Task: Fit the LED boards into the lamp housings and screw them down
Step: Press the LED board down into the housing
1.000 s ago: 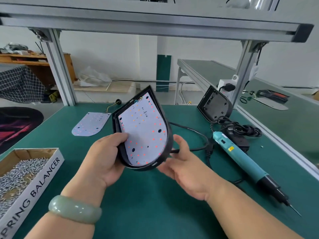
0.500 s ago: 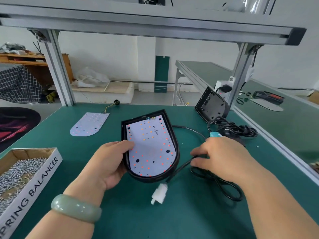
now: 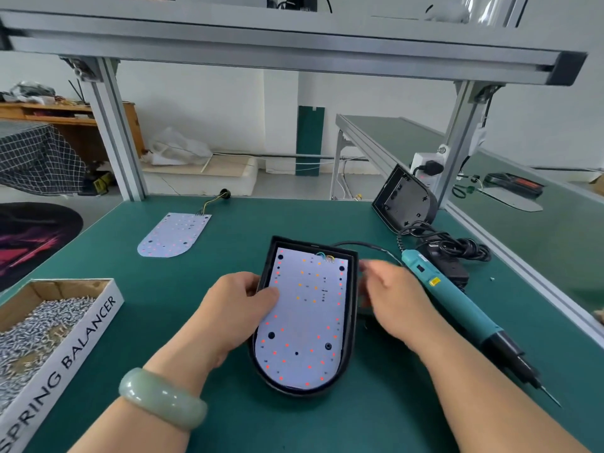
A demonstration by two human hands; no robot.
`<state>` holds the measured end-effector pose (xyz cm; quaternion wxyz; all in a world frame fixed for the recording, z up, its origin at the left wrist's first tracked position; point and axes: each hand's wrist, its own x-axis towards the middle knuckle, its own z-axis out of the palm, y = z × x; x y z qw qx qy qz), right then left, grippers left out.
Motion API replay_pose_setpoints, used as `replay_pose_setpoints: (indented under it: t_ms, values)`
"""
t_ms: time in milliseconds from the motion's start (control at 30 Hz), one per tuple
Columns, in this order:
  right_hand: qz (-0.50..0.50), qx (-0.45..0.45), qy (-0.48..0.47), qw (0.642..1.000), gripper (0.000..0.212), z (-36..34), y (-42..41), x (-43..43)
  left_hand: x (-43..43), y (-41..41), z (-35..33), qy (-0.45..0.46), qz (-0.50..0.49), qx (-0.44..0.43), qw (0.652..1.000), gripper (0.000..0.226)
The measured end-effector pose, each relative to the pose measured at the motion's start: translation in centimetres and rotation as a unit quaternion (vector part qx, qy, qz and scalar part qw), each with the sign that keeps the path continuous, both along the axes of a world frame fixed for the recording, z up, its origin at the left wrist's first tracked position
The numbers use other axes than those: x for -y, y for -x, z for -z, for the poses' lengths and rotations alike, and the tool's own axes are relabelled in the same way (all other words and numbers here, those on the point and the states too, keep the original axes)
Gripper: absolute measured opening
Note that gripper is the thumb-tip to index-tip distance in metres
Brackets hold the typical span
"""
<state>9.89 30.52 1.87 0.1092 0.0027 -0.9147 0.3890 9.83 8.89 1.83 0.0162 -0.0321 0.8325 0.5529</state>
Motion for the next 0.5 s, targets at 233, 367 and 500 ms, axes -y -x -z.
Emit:
replay_pose_setpoints:
  t_ms: [233, 367, 500]
  values:
    - [-0.02, 0.057, -0.029, 0.998, 0.083, 0.8, -0.7, 1.3, -0.2, -0.5, -1.5, 0.099, -0.022, -0.082, 0.991, 0.056]
    - [0.016, 0.071, -0.033, 0.997, 0.082, 0.8, 0.0, 0.6, 5.8, -0.1, -4.3, 0.142, -0.127, -0.159, 0.969, 0.029]
    - [-0.001, 0.128, -0.077, 0.989, 0.083, 0.3, 0.9, 1.2, 14.6, 2.4, -4.9, 0.306, -0.156, -0.114, 0.932, 0.016]
